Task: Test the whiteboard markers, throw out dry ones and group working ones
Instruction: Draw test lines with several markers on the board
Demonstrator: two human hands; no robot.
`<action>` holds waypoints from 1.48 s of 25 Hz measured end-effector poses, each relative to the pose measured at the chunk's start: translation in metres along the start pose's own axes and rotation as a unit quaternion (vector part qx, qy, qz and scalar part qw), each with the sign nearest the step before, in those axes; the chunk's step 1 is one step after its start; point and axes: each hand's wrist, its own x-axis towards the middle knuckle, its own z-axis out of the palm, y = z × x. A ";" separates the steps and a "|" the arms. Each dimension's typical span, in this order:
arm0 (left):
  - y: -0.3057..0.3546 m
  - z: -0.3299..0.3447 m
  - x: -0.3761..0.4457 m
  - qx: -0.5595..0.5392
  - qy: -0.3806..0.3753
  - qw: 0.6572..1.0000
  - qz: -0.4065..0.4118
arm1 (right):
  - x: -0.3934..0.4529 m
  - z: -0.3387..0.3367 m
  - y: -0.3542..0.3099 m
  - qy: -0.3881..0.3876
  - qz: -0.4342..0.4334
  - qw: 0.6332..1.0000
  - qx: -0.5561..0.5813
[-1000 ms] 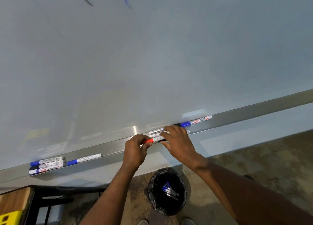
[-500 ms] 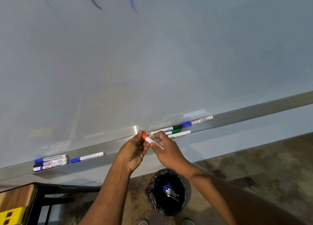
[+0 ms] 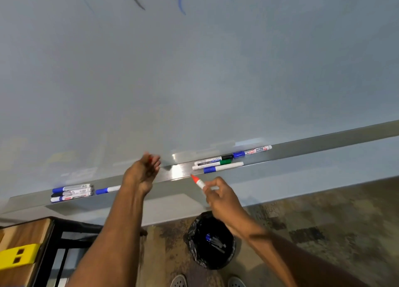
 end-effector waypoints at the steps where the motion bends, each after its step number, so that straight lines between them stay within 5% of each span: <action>1: -0.005 0.008 -0.010 0.054 -0.005 0.998 0.037 | 0.004 -0.002 -0.002 0.004 0.000 1.000 0.014; 3: -0.020 0.027 -0.037 0.197 0.015 0.964 0.180 | 0.014 -0.002 -0.013 0.003 -0.047 0.999 0.011; 5: -0.027 0.035 -0.060 0.336 0.049 0.870 0.358 | 0.016 -0.002 -0.034 0.006 -0.145 0.989 -0.021; 8: -0.001 0.037 -0.078 0.397 0.042 0.728 0.557 | 0.011 -0.010 -0.082 0.019 -0.261 0.965 -0.018; 16: 0.174 0.064 -0.145 0.337 0.106 0.571 0.741 | -0.014 -0.031 -0.250 -0.134 -0.382 0.898 0.174; 20: 0.243 0.072 -0.178 0.343 0.138 0.549 0.750 | -0.024 -0.028 -0.318 -0.166 -0.441 0.868 0.158; 29: 0.363 0.073 -0.226 0.343 0.176 0.491 0.781 | -0.036 0.025 -0.441 0.054 -0.579 0.808 0.097; 31: 0.387 0.067 -0.236 0.342 0.184 0.488 0.782 | -0.035 0.033 -0.464 0.106 -0.648 0.754 0.027; 35: 0.426 0.052 -0.253 0.357 0.198 0.484 0.774 | -0.040 0.048 -0.515 0.251 -0.749 0.589 -0.172; 37: 0.439 0.047 -0.258 0.370 0.206 0.483 0.767 | -0.046 0.055 -0.544 0.295 -0.751 0.552 -0.210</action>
